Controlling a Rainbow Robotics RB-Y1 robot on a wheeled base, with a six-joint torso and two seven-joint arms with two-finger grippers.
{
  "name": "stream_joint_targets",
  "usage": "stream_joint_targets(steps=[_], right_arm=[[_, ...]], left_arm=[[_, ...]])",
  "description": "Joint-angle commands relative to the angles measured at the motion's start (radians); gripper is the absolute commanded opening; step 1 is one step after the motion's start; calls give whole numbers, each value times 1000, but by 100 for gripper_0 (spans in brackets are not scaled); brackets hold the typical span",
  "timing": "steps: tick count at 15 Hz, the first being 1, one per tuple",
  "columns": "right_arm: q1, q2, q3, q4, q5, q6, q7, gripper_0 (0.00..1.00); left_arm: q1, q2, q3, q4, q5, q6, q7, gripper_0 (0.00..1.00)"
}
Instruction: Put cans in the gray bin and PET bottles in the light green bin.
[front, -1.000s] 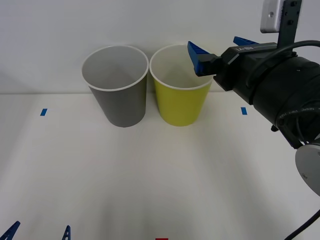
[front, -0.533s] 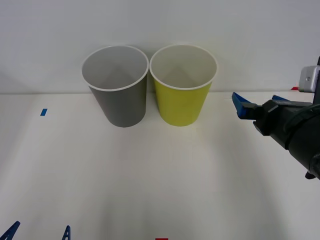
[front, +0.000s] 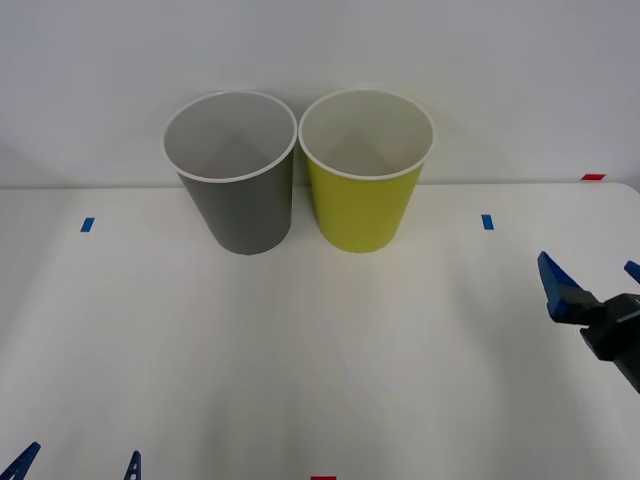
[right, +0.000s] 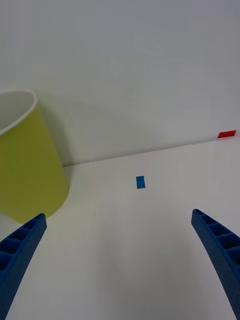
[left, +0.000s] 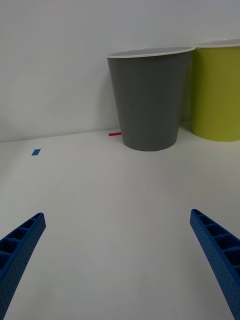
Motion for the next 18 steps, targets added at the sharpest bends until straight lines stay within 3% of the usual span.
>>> stream_joint_targets(steps=[1,3,5,7,18], right_arm=[[177,-93,80,0,43,-371,41,100],[226,-132,131,90,59,-598,67,100],[256,-153,159,202,79,-729,86,100],[292,-159,172,253,97,-772,102,100],[586,-167,191,257,169,-1028,158,98]], left_arm=[[0,0,0,0,0,0,0,100],[0,0,0,0,0,0,0,100],[0,0,0,0,0,0,0,100],[0,0,0,0,0,0,0,100],[0,0,0,0,0,0,0,100]])
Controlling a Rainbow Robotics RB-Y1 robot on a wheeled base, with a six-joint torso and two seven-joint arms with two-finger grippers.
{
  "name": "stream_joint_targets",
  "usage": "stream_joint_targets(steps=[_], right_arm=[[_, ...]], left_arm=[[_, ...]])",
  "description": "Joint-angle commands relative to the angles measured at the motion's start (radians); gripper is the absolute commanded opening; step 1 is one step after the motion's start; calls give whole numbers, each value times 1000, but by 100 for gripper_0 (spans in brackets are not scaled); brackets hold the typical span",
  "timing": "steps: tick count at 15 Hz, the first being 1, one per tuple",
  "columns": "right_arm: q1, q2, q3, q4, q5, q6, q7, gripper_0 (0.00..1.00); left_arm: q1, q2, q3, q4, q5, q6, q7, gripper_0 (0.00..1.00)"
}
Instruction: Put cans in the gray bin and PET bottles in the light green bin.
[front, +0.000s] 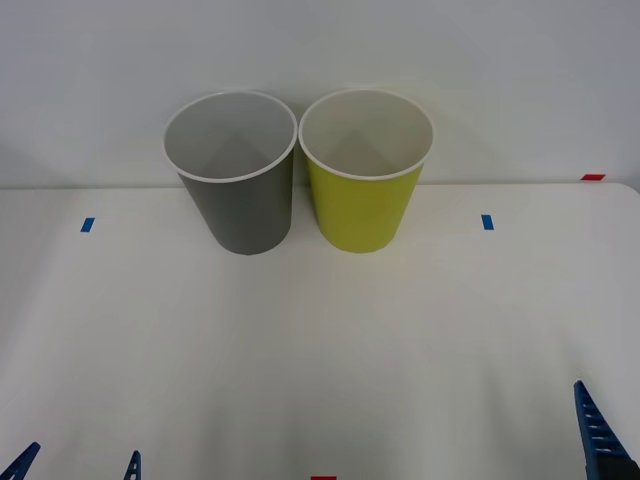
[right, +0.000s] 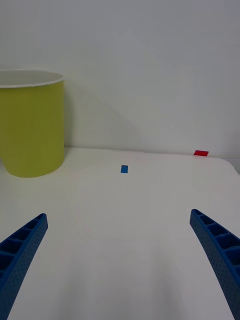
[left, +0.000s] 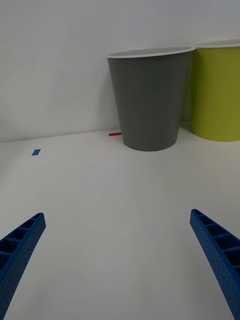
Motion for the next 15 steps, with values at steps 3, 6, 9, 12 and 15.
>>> stream_joint_targets(steps=[3,6,9,12,15], right_arm=[[51,17,54,157,37,-252,16,92],[40,20,99,242,50,-269,-4,90],[0,41,153,300,56,-272,-16,90],[-22,54,163,300,70,-272,-22,89],[-55,50,168,317,75,-272,-31,90]], left_arm=[[0,0,0,0,0,0,0,100],[0,0,0,0,0,0,0,100],[0,0,0,0,0,0,0,100],[0,0,0,0,0,0,0,100],[0,0,0,0,0,0,0,100]])
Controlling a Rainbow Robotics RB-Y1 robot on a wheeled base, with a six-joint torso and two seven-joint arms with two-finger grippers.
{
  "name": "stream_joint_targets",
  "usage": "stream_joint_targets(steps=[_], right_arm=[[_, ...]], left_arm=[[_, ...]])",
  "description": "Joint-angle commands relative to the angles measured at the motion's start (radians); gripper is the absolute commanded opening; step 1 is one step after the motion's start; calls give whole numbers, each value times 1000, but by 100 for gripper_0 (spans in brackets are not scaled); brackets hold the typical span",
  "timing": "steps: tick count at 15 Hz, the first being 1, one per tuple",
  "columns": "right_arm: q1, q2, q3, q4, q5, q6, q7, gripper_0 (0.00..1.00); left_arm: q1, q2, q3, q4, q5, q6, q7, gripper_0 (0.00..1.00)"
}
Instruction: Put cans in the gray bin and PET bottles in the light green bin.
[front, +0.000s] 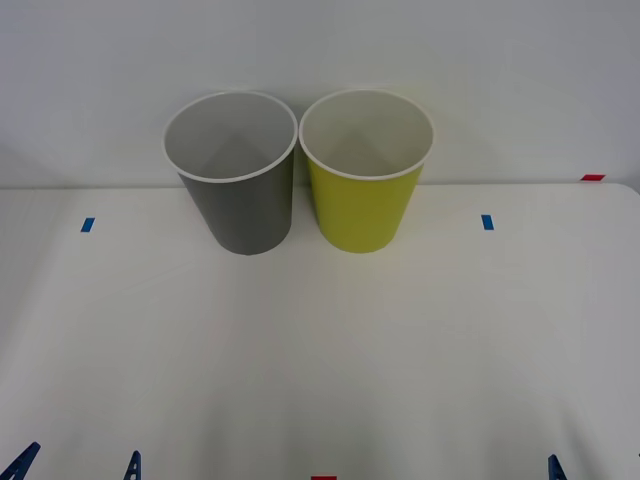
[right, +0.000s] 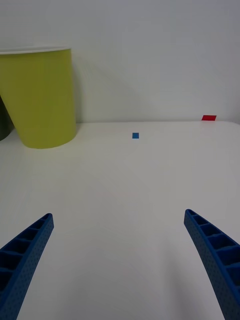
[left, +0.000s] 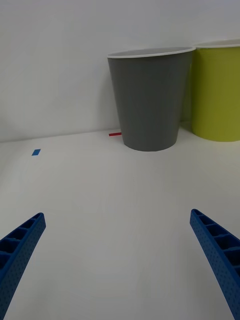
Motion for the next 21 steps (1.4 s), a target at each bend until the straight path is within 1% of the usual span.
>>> stream_joint_targets(steps=[1,21], right_arm=[[-37,-2,7,25,2,0,-10,90],[-40,-2,7,28,2,0,-10,90]], left_arm=[[0,0,0,0,0,0,0,100],[0,0,0,0,0,0,0,100]])
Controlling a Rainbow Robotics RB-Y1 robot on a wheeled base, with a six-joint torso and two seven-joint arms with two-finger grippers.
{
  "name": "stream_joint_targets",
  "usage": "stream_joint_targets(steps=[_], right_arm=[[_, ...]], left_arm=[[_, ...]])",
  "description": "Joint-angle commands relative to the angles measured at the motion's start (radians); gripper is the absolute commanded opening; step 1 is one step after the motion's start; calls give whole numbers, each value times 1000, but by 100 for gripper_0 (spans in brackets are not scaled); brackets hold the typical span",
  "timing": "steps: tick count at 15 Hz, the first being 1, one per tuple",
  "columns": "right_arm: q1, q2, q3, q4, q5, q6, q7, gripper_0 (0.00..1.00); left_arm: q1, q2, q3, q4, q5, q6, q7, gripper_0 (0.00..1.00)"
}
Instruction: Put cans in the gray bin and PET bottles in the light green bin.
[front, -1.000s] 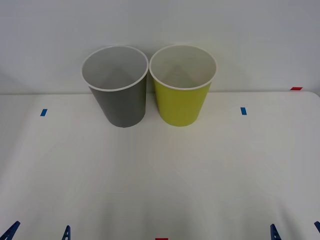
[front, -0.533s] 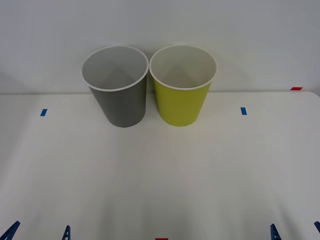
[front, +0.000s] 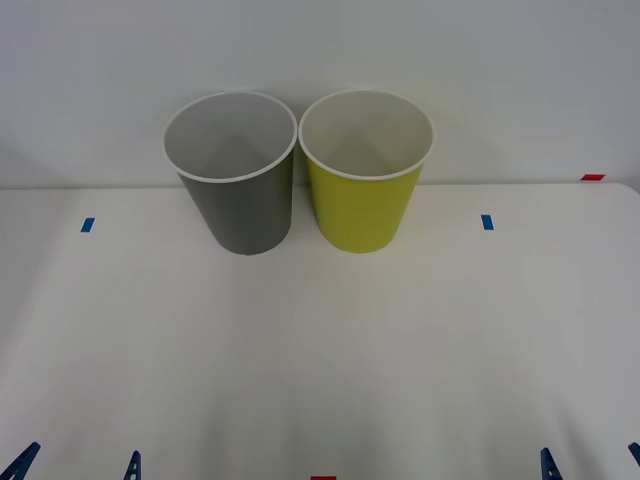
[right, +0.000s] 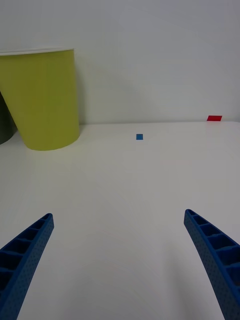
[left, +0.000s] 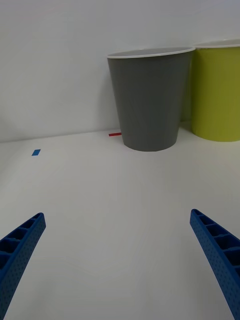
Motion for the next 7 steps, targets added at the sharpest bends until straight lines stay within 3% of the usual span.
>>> stream_joint_targets(steps=[1,7], right_arm=[[0,0,0,0,0,0,0,90],[0,0,0,0,0,0,0,90]], left_arm=[[0,0,0,0,0,0,0,100],[0,0,0,0,0,0,0,100]])
